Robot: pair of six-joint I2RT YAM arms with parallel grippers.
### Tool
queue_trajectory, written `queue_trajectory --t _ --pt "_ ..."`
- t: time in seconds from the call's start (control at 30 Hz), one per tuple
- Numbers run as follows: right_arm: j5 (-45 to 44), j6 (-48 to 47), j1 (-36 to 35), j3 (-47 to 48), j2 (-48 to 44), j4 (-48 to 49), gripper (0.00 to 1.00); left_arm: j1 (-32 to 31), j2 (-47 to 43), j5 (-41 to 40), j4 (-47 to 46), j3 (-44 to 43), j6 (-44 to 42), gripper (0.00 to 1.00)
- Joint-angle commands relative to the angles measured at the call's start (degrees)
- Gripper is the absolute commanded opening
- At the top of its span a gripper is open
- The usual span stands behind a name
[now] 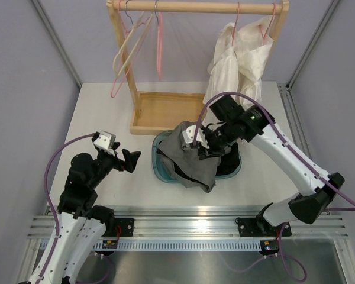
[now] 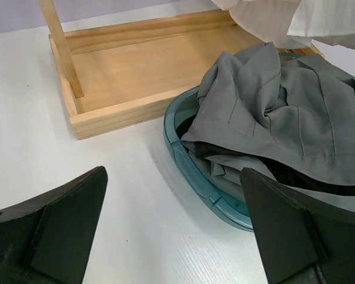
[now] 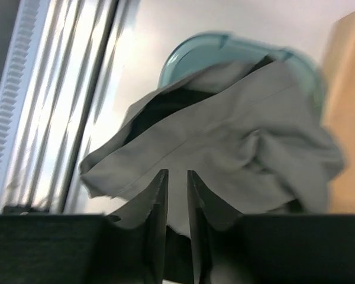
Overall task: Remove the skirt from the hanger
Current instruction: Place the skirt in the bin.
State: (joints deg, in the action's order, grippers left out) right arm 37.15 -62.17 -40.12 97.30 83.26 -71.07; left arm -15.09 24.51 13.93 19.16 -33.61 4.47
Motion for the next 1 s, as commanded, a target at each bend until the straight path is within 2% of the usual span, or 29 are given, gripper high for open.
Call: queue_trajectory --t 0.0,0.13,0.33,0.57,0.67,0.77,0.97 --pt "-3.03 -7.01 0.30 -8.07 3.48 -11.74 0.24 0.06 -0.52 1.45 -3.86 0.21 -0.60 0.99" --pt "-9.09 -2.36 0.48 -14.93 5.41 -5.06 0.22 0.06 -0.52 1.36 -3.78 0.29 -0.60 0.99" --pt "-20.87 11.69 0.83 -16.35 17.34 13.99 0.19 0.06 -1.04 1.18 -3.51 0.21 -0.51 0.99" --pt "-27.12 18.14 0.74 -18.54 26.77 23.87 0.17 0.06 -1.57 1.36 -3.78 0.29 -0.60 0.99" --pt "-25.55 17.61 0.74 -19.34 25.29 22.73 0.18 0.06 -1.84 1.27 -3.86 0.38 -0.60 0.99" --pt "-22.39 16.30 0.66 -18.29 18.71 18.52 0.20 0.06 -2.01 1.53 -4.04 0.38 -0.60 0.99" --pt "-11.51 10.24 0.74 -4.33 4.90 -0.19 0.30 0.06 -2.01 1.89 -4.13 0.38 -0.51 0.99"
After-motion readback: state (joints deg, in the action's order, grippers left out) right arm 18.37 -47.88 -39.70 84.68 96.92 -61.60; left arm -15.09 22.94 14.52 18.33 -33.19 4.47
